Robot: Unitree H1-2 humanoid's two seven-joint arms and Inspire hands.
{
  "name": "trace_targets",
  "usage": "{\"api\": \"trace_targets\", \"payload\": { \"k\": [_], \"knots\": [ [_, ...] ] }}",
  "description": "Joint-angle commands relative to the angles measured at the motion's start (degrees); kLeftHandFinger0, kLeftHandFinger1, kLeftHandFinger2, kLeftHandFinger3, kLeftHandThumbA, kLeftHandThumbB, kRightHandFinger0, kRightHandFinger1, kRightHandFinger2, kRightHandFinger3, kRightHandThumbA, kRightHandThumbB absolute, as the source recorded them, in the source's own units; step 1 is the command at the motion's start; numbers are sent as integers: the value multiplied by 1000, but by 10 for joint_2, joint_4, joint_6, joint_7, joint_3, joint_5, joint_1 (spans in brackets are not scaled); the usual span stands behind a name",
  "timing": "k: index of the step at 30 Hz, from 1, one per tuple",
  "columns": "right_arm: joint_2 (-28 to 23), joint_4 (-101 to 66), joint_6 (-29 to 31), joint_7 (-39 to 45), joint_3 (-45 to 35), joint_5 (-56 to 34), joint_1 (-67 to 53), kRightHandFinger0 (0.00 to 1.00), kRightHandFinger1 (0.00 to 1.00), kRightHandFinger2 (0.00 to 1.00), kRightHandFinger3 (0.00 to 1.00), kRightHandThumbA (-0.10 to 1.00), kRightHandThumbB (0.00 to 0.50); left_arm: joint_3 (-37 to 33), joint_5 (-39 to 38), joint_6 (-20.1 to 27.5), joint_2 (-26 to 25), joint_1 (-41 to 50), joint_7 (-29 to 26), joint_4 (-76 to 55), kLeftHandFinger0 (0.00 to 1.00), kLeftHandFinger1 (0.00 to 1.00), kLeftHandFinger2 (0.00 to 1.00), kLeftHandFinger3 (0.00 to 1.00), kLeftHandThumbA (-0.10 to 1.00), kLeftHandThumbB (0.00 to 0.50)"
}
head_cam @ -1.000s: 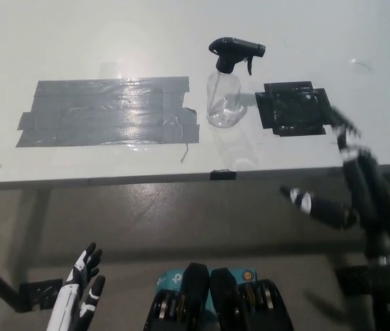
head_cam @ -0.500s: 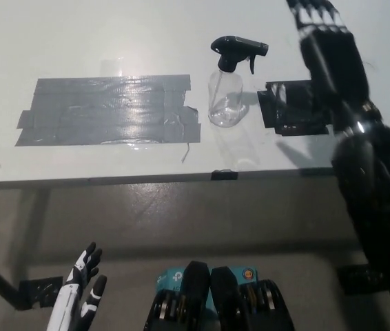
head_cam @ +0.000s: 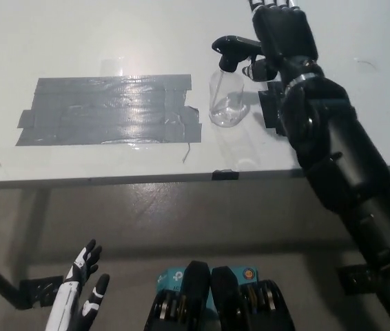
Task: The robot grabs the black lid of the spray bottle on the desk and places it on the black area of the desk
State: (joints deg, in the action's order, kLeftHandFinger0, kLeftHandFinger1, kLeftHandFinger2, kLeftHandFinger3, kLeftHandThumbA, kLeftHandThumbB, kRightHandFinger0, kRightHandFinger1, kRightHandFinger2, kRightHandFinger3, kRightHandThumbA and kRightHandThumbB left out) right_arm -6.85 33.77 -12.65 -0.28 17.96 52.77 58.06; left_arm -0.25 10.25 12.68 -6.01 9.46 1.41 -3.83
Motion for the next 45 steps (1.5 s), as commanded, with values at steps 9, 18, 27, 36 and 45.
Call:
{"api": "trace_targets", "payload": {
  "k": [9,18,27,36,45],
  "knots": [
    [9,102,-7,-74,21,-11,81,1000,1000,1000,1000,973,386,-1,3,12,-7,-9,-3,-11,1000,1000,1000,1000,907,80],
    [7,102,-29,-75,32,-8,84,1000,1000,1000,1000,963,361,-1,2,14,-9,-17,-2,-12,1000,1000,1000,1000,937,65],
    [2,117,-13,-97,39,-12,86,1000,1000,1000,1000,977,374,-2,-1,7,-7,-23,1,-16,1000,1000,1000,1000,936,59],
    [9,160,10,-160,47,-15,90,1000,1000,1000,1000,844,370,-3,5,13,-9,-22,-1,-15,1000,1000,1000,1000,936,60],
    [15,216,75,-250,30,-56,89,0,157,622,652,-100,177,-5,4,10,-12,-28,3,-16,1000,1000,1000,1000,962,63]
  ]
}}
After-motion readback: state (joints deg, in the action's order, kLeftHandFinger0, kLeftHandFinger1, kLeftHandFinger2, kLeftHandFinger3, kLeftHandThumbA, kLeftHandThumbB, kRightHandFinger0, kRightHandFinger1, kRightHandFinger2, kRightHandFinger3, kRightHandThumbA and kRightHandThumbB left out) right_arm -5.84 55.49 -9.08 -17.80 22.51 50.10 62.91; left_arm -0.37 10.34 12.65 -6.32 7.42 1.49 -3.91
